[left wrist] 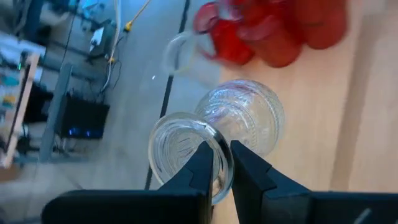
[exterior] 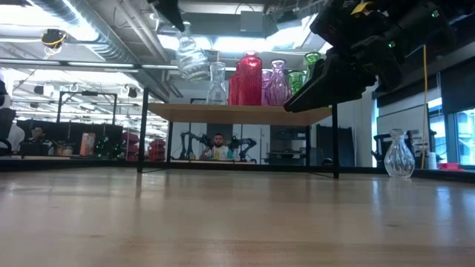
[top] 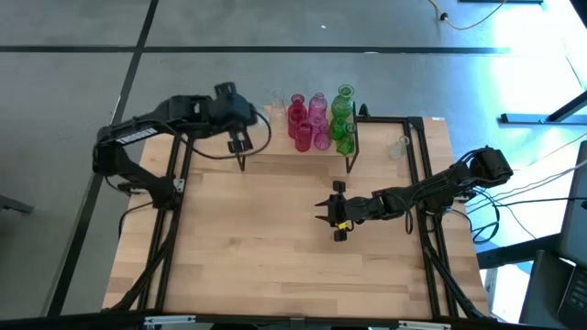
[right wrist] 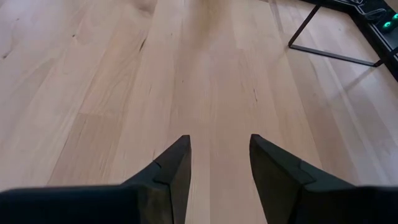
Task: Sort vases onto shelf
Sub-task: Put the left transparent vase on the shelf aligned with the other transparent vase
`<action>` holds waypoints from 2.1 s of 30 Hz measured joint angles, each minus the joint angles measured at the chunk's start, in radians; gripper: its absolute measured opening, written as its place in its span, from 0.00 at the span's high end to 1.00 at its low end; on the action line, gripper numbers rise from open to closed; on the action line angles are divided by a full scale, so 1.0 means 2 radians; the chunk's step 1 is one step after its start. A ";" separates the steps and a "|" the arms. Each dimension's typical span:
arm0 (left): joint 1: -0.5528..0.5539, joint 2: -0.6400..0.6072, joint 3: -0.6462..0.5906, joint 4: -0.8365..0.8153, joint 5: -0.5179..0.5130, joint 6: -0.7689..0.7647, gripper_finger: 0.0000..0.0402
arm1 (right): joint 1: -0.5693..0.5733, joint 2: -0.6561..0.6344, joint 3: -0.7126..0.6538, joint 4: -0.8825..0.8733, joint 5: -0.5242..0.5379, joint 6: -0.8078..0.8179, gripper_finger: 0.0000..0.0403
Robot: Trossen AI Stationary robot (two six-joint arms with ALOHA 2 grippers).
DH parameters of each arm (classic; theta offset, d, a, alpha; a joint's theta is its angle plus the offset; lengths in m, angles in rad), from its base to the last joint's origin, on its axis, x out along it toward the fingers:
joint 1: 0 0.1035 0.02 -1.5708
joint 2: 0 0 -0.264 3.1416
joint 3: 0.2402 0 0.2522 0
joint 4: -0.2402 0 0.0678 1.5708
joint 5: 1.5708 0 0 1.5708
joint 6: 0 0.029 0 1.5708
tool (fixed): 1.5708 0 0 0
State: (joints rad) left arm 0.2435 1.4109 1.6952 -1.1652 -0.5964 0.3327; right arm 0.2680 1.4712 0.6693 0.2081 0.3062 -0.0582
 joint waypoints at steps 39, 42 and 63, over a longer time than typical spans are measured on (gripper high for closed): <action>0.011 0.105 0.002 0.059 0.064 0.065 0.77 | 0.000 0.000 0.000 -0.004 0.000 0.000 0.63; 0.018 0.105 0.002 0.067 0.064 0.066 0.72 | 0.000 0.000 0.000 -0.004 0.000 0.000 0.63; -0.001 0.081 0.003 0.118 0.030 0.070 0.66 | 0.000 0.000 0.000 -0.004 -0.001 0.000 0.63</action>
State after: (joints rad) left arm 0.2421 1.5721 1.7012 -0.9293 -0.5357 0.4718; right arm 0.2680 1.4712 0.6697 0.1993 0.3038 -0.0574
